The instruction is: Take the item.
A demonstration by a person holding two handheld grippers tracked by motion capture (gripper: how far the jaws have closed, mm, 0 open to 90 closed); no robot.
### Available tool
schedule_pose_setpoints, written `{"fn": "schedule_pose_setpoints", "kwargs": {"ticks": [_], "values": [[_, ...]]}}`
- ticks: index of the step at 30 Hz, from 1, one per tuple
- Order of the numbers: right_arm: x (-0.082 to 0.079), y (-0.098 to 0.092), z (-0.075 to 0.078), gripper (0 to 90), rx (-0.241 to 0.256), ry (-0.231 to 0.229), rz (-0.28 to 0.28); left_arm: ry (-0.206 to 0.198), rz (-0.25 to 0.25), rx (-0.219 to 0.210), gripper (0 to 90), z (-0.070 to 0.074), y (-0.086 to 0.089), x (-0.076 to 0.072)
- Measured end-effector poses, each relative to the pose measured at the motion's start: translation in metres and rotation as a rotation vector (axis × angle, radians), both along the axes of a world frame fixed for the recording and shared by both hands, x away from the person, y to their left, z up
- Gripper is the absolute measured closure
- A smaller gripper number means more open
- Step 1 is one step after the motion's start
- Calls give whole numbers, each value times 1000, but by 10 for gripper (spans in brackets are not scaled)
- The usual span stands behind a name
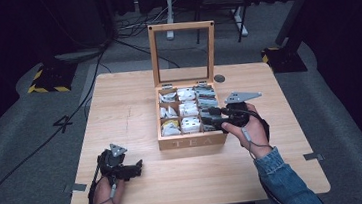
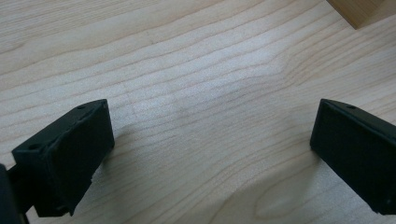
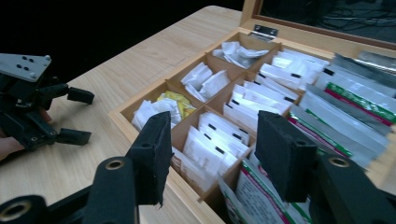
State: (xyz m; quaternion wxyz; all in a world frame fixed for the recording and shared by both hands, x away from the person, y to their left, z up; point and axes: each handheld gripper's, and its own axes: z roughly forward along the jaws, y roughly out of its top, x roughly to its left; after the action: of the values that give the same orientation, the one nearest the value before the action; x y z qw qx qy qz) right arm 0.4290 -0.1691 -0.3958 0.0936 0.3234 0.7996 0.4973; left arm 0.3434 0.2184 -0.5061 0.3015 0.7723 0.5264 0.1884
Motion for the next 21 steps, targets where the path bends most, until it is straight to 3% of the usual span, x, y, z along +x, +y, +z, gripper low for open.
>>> {"fn": "schedule_pose_setpoints", "kwargs": {"ticks": [13, 21], "values": [[2, 21, 0, 497, -7, -3, 44, 0, -1, 0, 0, 0, 0, 1], [7, 41, -13, 634, -90, 80, 93, -1, -2, 0, 0, 0, 0, 1]]}}
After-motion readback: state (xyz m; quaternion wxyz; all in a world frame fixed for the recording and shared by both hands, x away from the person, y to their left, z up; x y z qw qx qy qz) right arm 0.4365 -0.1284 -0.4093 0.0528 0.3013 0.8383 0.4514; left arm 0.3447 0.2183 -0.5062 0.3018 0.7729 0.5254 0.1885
